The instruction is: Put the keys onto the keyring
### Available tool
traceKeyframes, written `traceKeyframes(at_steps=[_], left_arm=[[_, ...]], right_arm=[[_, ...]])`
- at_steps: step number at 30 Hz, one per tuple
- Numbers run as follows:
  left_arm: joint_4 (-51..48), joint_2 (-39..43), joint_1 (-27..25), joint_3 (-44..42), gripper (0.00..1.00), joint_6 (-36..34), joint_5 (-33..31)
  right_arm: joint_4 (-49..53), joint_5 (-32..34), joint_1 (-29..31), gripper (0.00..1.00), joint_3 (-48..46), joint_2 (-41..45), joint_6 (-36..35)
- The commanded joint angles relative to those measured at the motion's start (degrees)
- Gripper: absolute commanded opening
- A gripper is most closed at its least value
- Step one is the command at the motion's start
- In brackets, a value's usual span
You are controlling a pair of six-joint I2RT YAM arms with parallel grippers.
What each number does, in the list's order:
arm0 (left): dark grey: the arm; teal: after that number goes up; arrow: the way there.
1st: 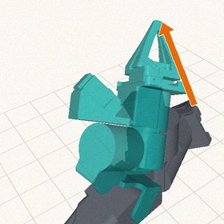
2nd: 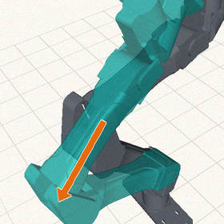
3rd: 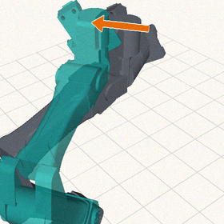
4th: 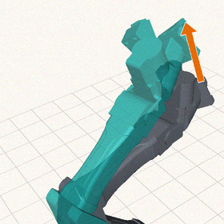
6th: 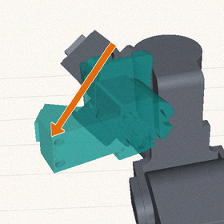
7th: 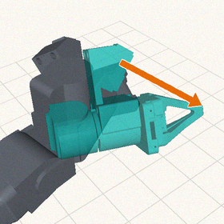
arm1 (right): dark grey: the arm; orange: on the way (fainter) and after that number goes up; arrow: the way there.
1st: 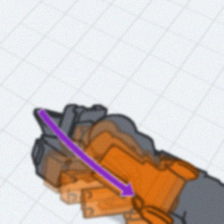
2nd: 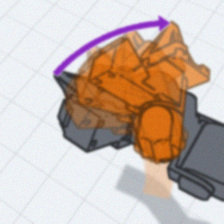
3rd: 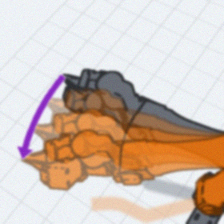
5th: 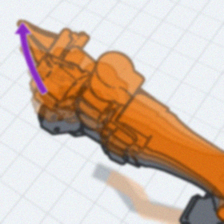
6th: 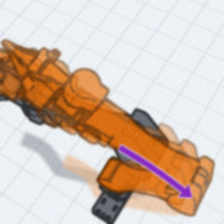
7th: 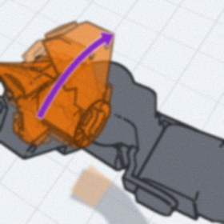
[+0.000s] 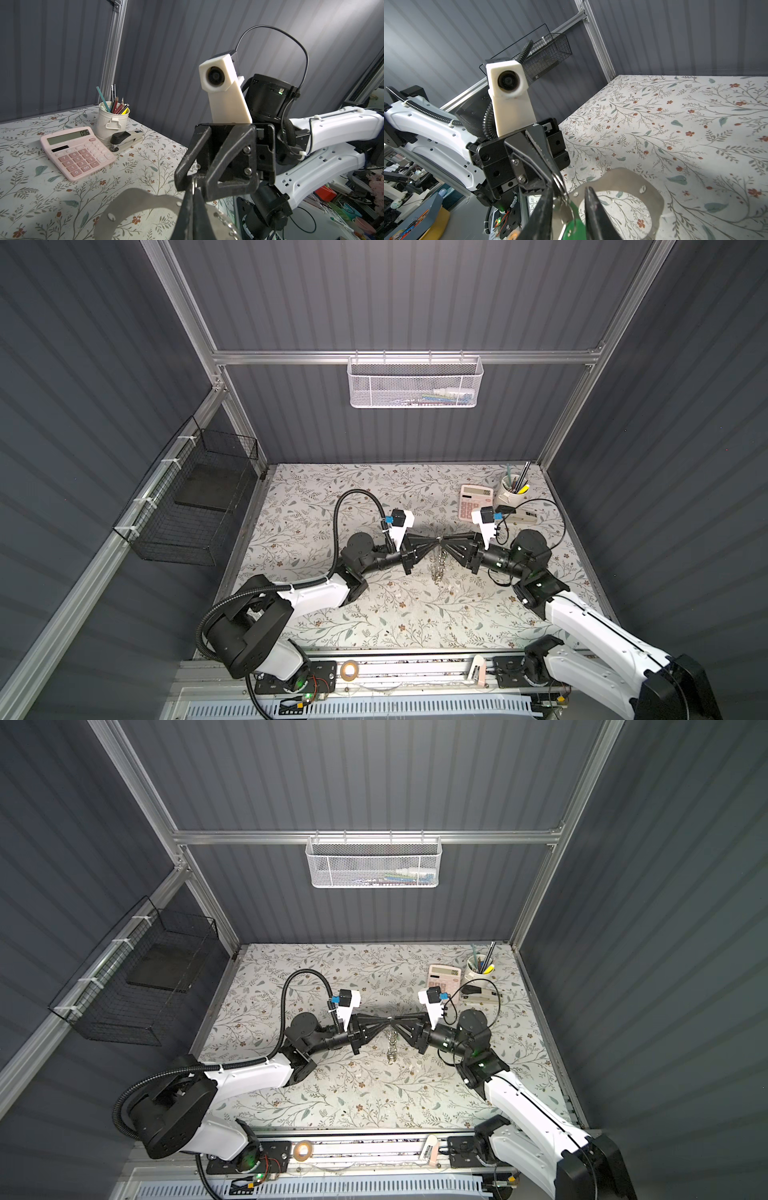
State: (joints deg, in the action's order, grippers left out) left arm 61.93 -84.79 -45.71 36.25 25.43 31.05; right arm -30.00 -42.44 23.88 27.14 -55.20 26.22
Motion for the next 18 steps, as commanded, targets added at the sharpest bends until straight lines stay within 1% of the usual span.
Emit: traceKeyframes(at_steps=[1, 8, 9, 14, 16, 18], left_arm=[[3.99, -0.20, -0.14, 1.84, 0.00, 0.81, 1.34], [4.05, -0.03, -0.17, 1.60, 0.00, 0.69, 1.21], [3.99, -0.10, -0.17, 1.56, 0.00, 0.68, 1.21], [2.33, 0.26, -0.16, 1.73, 0.00, -0.22, 1.18], [0.42, 0.95, -0.09, 1.74, 0.07, -1.29, 0.74], [-3.62, 2.31, 0.02, 1.76, 0.25, -3.41, -0.72]], right_arm=[[-0.03, -1.00, 0.40, 0.22, 1.87, -0.48, -0.83], [0.74, -1.08, 0.84, 0.01, 2.44, -1.06, -1.26], [0.97, -1.11, 0.86, 0.00, 2.57, -1.14, -1.33], [1.96, -0.72, 1.16, 0.00, 2.92, -1.16, -1.83], [2.22, -0.37, 1.25, 0.00, 2.93, -1.06, -2.04], [2.94, 0.21, 1.29, 0.00, 3.01, -0.75, -2.57]])
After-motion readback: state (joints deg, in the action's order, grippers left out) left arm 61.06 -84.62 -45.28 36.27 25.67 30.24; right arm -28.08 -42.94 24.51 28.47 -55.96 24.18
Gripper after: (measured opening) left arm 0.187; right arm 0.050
